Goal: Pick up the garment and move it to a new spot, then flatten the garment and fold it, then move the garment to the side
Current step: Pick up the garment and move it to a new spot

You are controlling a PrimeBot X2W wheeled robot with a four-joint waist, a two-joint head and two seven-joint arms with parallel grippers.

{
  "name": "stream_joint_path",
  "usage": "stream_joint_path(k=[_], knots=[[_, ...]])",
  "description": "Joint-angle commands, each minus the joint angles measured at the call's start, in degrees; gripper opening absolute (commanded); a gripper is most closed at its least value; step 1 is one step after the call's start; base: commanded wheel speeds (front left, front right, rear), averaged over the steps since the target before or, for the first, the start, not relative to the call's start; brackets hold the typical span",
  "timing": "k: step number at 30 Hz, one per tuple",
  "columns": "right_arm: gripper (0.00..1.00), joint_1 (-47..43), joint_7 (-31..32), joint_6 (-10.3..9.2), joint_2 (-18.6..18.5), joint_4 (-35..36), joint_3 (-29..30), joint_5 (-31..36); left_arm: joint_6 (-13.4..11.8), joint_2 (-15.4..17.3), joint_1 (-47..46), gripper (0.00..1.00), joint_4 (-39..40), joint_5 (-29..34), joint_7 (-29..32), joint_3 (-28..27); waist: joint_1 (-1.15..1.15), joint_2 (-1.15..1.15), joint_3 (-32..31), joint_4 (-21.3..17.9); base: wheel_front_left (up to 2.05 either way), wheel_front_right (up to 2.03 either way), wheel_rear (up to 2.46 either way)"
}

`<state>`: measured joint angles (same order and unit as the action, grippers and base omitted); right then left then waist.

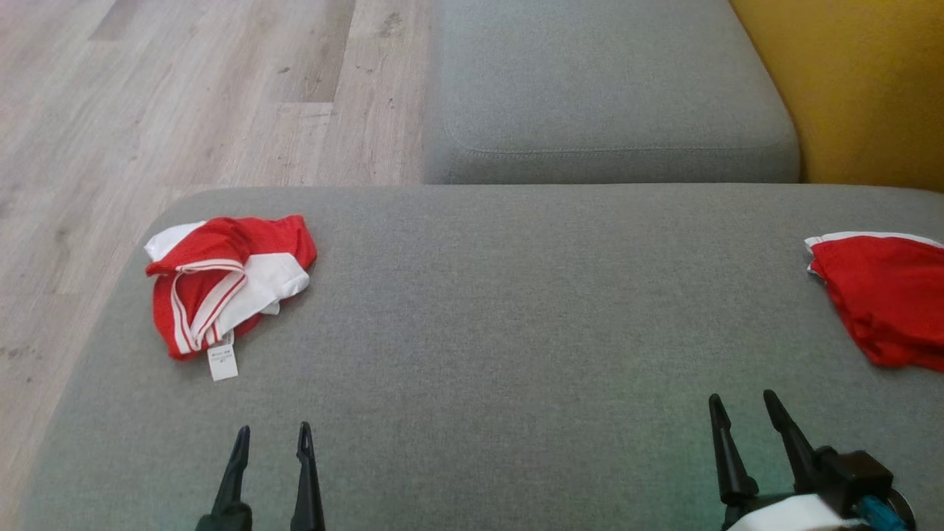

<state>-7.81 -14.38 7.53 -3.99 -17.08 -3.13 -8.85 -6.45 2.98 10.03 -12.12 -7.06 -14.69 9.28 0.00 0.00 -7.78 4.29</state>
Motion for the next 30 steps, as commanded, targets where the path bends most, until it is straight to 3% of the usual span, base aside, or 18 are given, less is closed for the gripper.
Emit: stream_joint_path(k=[1, 7, 16, 23, 30], knots=[[1.00, 1.49, -0.62, -0.04, 0.03, 2.23, -0.96, 0.64, 0.37, -0.10, -2.72, 1.00, 2.16, 0.38, -0.30, -2.05, 0.00, 0.00, 0.16, 0.15, 0.00, 0.00, 0.00], [1.00, 0.97, -0.62, -0.04, 0.09, 1.76, -0.18, 0.28, 0.54, -0.10, -3.53, 1.00, 1.86, 1.37, -0.30, -2.24, 0.00, 0.00, 0.74, 2.07, 0.00, 0.00, 0.00], [1.00, 0.98, -0.62, -0.04, 0.14, 1.85, 1.49, 0.16, 0.55, 0.03, -6.23, 1.00, 3.52, 2.96, -0.30, -3.87, 0.00, 0.00, 4.20, 15.19, 0.00, 0.00, 0.00], [1.00, 2.52, -0.62, -0.04, -0.70, 1.57, 2.04, 0.40, 0.04, 0.68, -5.32, 1.00, 5.61, 4.02, -0.30, -5.58, 0.00, 0.00, 6.60, 22.42, 0.00, 0.00, 0.00], [1.00, 4.41, -0.62, -0.04, -4.76, 3.00, 2.58, 1.64, 1.14, 2.59, -11.16, 1.00, 7.68, 7.03, -0.30, -4.72, 0.00, 0.00, 13.63, 24.81, 0.00, 0.00, 0.00]])
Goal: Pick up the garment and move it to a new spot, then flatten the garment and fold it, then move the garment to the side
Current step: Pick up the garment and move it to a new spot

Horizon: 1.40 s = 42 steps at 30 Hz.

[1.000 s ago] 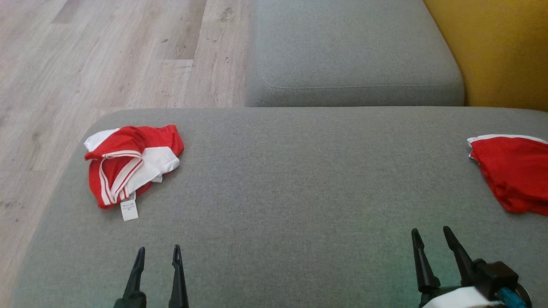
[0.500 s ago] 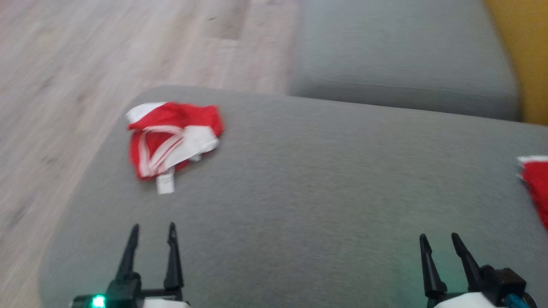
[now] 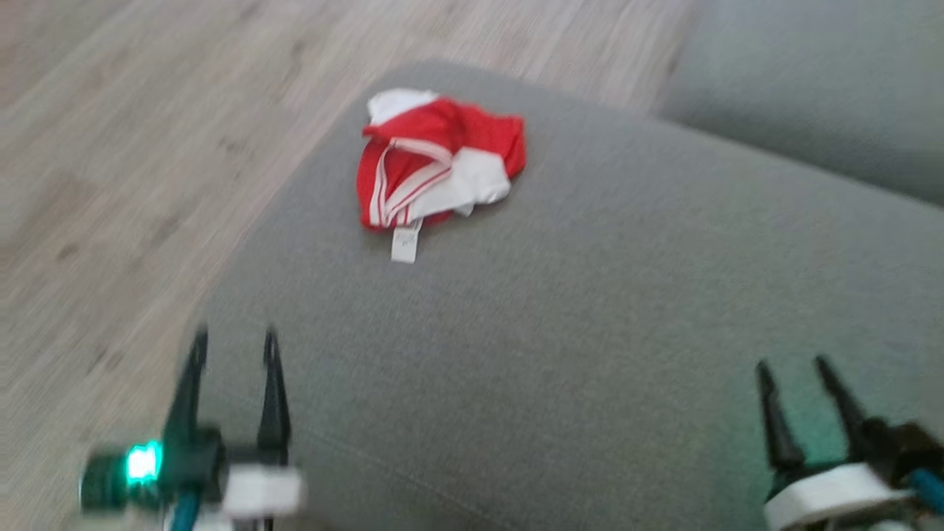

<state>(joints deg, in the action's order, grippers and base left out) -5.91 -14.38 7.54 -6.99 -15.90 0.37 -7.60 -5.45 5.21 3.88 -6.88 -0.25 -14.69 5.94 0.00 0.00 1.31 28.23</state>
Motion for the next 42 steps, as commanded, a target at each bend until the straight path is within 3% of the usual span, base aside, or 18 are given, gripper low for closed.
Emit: stream_joint_path(k=[1, 5, 8, 15, 24, 25, 26, 27, 33, 37, 42], knots=[[1.00, 3.25, -0.62, -0.05, -3.04, 2.24, -0.90, 0.76, 0.27, 0.39, -7.04, 1.00, 2.90, 0.55, -0.30, -0.95, 0.00, 0.00, 6.58, 0.67, 0.00, 0.00, 0.00], [1.00, 6.04, -0.62, -0.05, -8.29, 3.66, -1.13, 1.26, 1.17, 0.38, -16.88, 1.00, 2.32, 0.51, -0.30, -0.04, 0.00, 0.00, 14.12, -0.61, 0.00, 0.00, 0.00], [1.00, 7.84, -0.62, -0.05, -12.33, 4.73, -1.18, 1.25, 2.91, 0.33, -25.06, 1.00, -3.08, -0.23, -0.30, 0.62, 0.00, 0.00, 19.03, -1.86, 0.00, 0.00, 0.00], [1.00, 10.77, -0.62, -0.05, -19.55, 7.30, -0.57, 0.76, 6.14, -0.25, -44.49, 1.00, -28.78, -3.89, 0.46, -0.17, 0.00, 0.00, 26.42, -5.04, 0.00, 0.00, 0.00], [1.00, 11.79, -0.62, -0.05, -22.61, 9.70, -0.65, 0.19, 8.43, -0.20, -56.41, 1.00, -54.26, -10.11, 4.82, -3.91, 0.00, 0.00, 30.88, -8.24, 0.00, 0.00, 0.00], [1.00, 11.81, -0.62, -0.05, -22.48, 9.76, -0.59, 0.24, 9.00, -0.16, -56.92, 0.82, -55.89, -10.50, 4.77, -3.97, 0.00, 0.00, 31.01, -8.42, 0.00, 0.00, 0.00], [1.00, 11.94, -0.62, -0.05, -22.34, 9.67, -0.48, 0.17, 9.49, -0.16, -57.35, 0.45, -57.15, -10.86, 4.41, -4.03, 0.00, 0.00, 31.04, -8.58, 0.00, 0.00, 0.00], [1.00, 12.12, -0.62, -0.05, -22.14, 9.56, -0.43, 0.09, 9.97, -0.11, -57.74, 0.00, -57.95, -11.13, 3.63, -4.02, 0.00, 0.00, 31.00, -8.73, 0.00, 0.00, 0.00], [1.00, 13.02, -0.62, -0.05, -18.87, 8.14, -2.20, 0.28, 10.52, 2.04, -59.66, 0.00, -55.20, -9.10, -0.17, -2.19, 0.00, 0.00, 27.00, -9.89, 0.00, 0.00, 0.00], [1.00, 13.37, -0.62, -0.05, -14.91, 6.27, -4.23, 0.24, 10.44, 4.01, -59.58, 0.00, -44.12, -6.49, -0.27, -0.91, 0.00, 0.00, 20.43, -12.00, 0.00, 0.00, 0.00], [1.00, 12.79, -0.62, -0.05, -8.94, 4.26, -5.65, 0.11, 11.96, 6.15, -60.33, 0.00, -34.16, -4.42, -0.29, 2.37, 0.00, 0.00, 11.22, -17.34, 0.00, 0.00, 0.00]])
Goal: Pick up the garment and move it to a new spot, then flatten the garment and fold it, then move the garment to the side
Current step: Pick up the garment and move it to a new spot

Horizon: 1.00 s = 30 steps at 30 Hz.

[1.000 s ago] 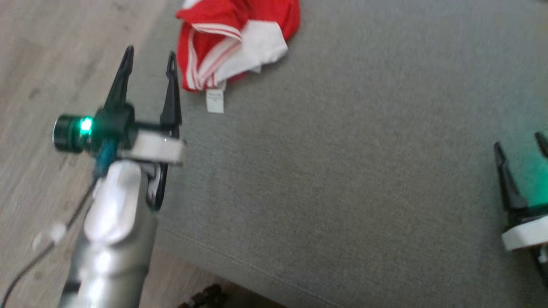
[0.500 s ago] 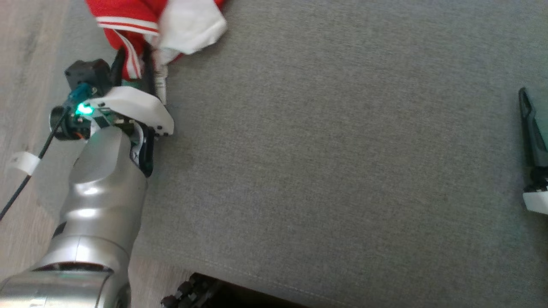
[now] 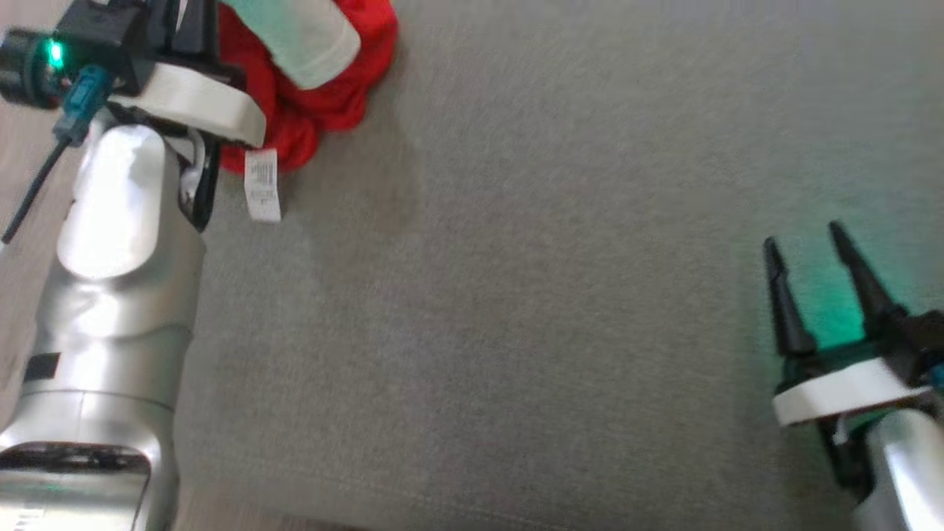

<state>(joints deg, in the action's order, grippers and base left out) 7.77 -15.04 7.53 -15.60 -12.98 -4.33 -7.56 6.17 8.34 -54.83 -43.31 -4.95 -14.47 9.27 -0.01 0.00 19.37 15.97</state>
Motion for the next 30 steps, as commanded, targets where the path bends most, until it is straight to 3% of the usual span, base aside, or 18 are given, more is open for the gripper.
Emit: stream_joint_path(k=[1, 9, 18, 23, 29, 30], knots=[[1.00, -1.18, 0.04, -0.04, 0.75, 1.12, -0.93, 0.04, 0.58, 3.36, -2.15, 0.00, 3.42, 0.36, -0.51, -0.20, 0.01, 0.00, -8.35, -6.37, 0.00, 0.00, 0.00], [1.00, -3.97, 0.04, -0.04, 7.51, -0.03, -1.60, 0.20, 1.28, 4.79, -6.42, 0.00, 11.85, -2.08, 3.52, 7.24, 0.01, 0.00, -16.68, -19.05, 0.00, 0.00, 0.00], [1.00, -5.75, 0.04, -0.04, 10.46, 0.05, -2.30, 0.37, 1.31, 5.27, -4.71, 0.00, 17.89, -7.11, 8.18, 13.03, 0.01, 0.00, -18.62, -30.56, 0.00, 0.00, 0.00], [1.00, -5.59, 0.04, -0.04, 11.33, 0.46, -2.52, 0.12, 1.29, 3.96, 2.12, 0.00, 17.00, -8.12, 9.39, 15.94, 0.01, 0.00, -16.35, -33.08, 0.00, 0.00, 0.00], [1.00, -5.47, 0.04, -0.04, 11.91, -0.18, -2.38, -0.23, -0.84, 1.22, 17.04, 0.00, 11.56, -8.34, 6.22, 20.05, 0.01, 0.00, -12.19, -31.96, 0.00, 0.00, 0.00], [1.00, -5.54, 0.04, -0.04, 11.96, -0.36, -2.24, -0.25, -1.32, 0.58, 19.41, 0.20, 9.92, -8.62, 5.26, 20.43, 0.01, 0.00, -11.78, -31.46, 0.00, 0.00, 0.00]])
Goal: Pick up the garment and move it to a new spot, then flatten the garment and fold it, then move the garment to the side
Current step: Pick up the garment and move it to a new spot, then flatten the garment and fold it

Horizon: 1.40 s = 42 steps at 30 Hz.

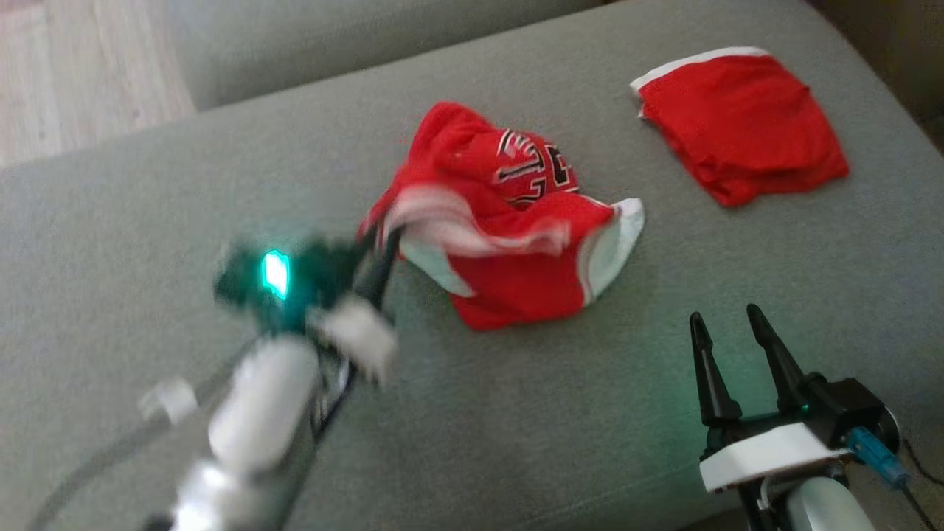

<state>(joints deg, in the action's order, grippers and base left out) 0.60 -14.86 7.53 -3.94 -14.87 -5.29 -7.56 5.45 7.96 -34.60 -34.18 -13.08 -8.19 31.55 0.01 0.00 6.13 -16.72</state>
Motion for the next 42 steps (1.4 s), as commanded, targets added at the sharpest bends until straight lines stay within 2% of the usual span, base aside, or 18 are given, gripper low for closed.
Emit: stream_joint_path(k=[1, 4, 5, 9, 17, 21, 30, 42], knots=[[1.00, 1.48, -0.14, -0.04, 0.32, 1.34, -1.07, -0.21, -1.28, 0.20, 1.43, 1.00, -1.01, -1.00, -1.81, -1.78, -0.01, 0.00, 1.75, 1.93, 0.00, 0.00, 0.00], [1.00, 0.88, -0.14, -0.04, 0.32, 0.57, -0.51, -0.04, -3.62, -1.47, 6.39, 1.00, -5.86, -1.98, -4.86, -2.12, -0.01, 0.00, 1.45, 4.32, 0.00, 0.00, 0.00], [1.00, 0.88, -0.14, -0.04, 0.32, 0.57, -0.51, -0.04, -3.62, -1.47, 6.39, 1.00, -5.86, -1.98, -4.86, -2.12, -0.01, 0.00, 1.45, 4.32, 0.00, 0.00, 0.00], [1.00, -0.75, -0.14, -0.04, -0.04, -0.39, 0.63, 0.11, -5.97, -3.46, 12.24, 1.00, -6.10, -3.94, -6.70, -4.07, -0.01, 0.00, -1.21, 8.54, 0.00, 0.00, 0.00], [1.00, -5.72, -0.14, -0.04, -0.15, 0.14, 2.34, -0.07, -10.13, -4.75, 31.50, 1.00, 17.64, -0.68, -6.79, -12.76, -0.01, 0.00, -8.63, 16.60, 0.00, 0.00, 0.00], [1.00, -7.95, -0.14, -0.04, 0.28, 1.73, 2.87, -0.93, -11.76, -4.94, 38.60, 1.00, 24.81, 2.45, -6.80, -16.09, -0.01, 0.00, -11.63, 19.14, 0.00, 0.00, 0.00], [1.00, -11.36, -0.14, -0.04, 0.76, 5.19, 2.23, 0.75, -11.21, -5.06, 44.67, 1.00, 31.38, 5.49, -6.80, -19.94, -0.01, 0.00, -14.71, 21.16, 0.00, 0.00, 0.00], [1.00, -13.67, -0.14, -0.04, 0.98, 5.97, 2.42, 1.56, -9.92, -5.07, 46.18, 1.00, 30.45, 7.65, -6.80, -20.39, -0.01, 0.00, -15.16, 19.99, 0.00, 0.00, 0.00]])
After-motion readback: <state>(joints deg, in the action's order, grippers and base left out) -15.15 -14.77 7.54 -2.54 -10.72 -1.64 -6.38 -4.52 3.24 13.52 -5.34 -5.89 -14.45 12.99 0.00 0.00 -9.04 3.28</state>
